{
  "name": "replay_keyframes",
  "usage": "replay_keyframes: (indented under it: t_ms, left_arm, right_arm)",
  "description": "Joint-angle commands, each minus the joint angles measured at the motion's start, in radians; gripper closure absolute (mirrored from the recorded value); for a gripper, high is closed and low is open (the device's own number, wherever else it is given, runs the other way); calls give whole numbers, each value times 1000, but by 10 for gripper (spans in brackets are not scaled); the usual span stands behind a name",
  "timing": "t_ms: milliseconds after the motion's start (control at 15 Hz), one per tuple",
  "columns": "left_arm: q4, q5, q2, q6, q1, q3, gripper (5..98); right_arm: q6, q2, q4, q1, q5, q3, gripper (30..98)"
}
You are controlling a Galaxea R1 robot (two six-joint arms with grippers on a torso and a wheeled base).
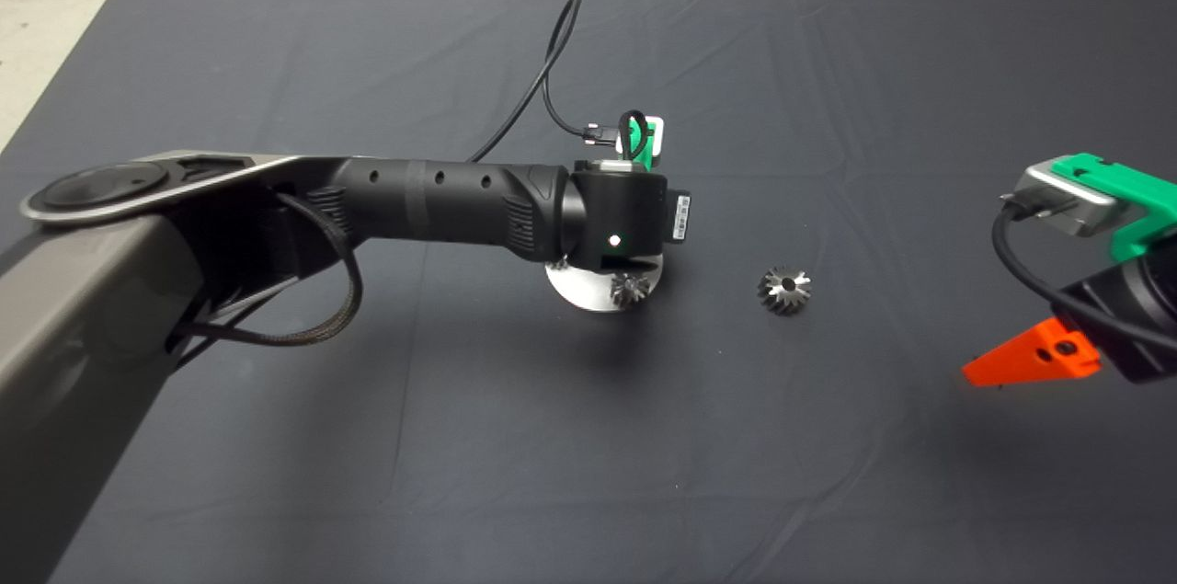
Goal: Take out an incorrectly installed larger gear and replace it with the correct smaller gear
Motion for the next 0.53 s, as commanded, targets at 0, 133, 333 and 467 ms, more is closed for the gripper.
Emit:
replay_keyframes:
  t_ms: [0,133,333,467]
  left_arm:
    - [27,-1,9,1,-11,4,684]
    - [54,2,10,1,5,3,684]
    - [70,5,10,4,18,-5,684]
    - [70,3,10,4,18,-7,685]
  right_arm:
    - [8,-3,32,19,3,4,308]
    - [8,-3,32,19,3,4,308]
    - [8,-3,32,19,3,4,308]
    - [8,-3,32,19,3,4,308]
